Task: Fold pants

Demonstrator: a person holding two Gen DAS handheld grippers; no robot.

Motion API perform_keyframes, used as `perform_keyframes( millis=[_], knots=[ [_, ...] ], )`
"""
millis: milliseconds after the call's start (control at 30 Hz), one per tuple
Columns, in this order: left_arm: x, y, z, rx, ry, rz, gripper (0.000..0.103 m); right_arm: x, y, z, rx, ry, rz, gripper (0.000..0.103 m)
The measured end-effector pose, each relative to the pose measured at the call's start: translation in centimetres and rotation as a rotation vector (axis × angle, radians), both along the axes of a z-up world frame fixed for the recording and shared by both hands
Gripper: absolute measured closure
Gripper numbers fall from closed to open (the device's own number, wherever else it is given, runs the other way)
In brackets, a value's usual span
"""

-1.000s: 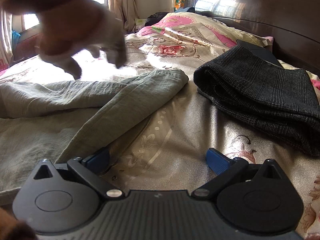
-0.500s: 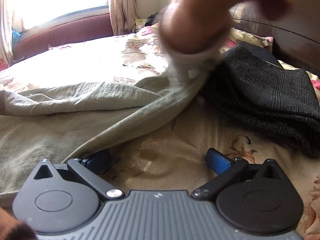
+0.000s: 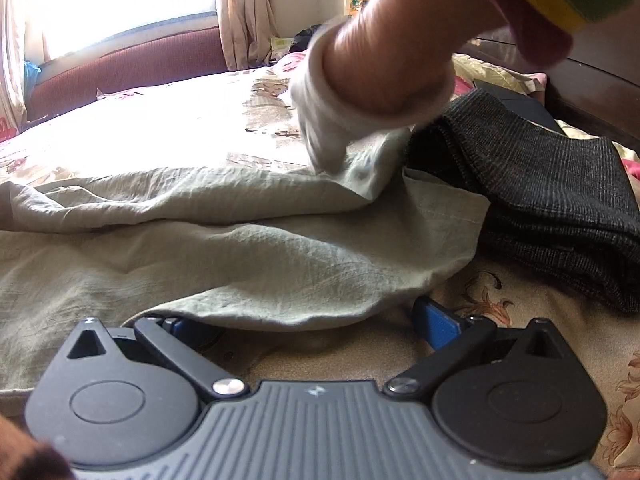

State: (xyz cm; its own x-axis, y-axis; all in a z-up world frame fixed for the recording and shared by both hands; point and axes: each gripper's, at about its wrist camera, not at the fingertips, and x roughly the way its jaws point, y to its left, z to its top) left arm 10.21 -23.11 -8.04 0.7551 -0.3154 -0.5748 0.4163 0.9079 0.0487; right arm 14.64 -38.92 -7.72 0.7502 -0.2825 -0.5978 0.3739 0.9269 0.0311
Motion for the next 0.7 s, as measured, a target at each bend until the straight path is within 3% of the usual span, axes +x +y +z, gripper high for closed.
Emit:
perform_keyframes(
  millis=[700],
  knots=[
    [0.00, 0.06, 0.02, -0.001, -0.002, 0.001, 0.000, 0.00, -0.03, 0.03, 0.002, 0.000, 0.000, 0.001]
  ],
)
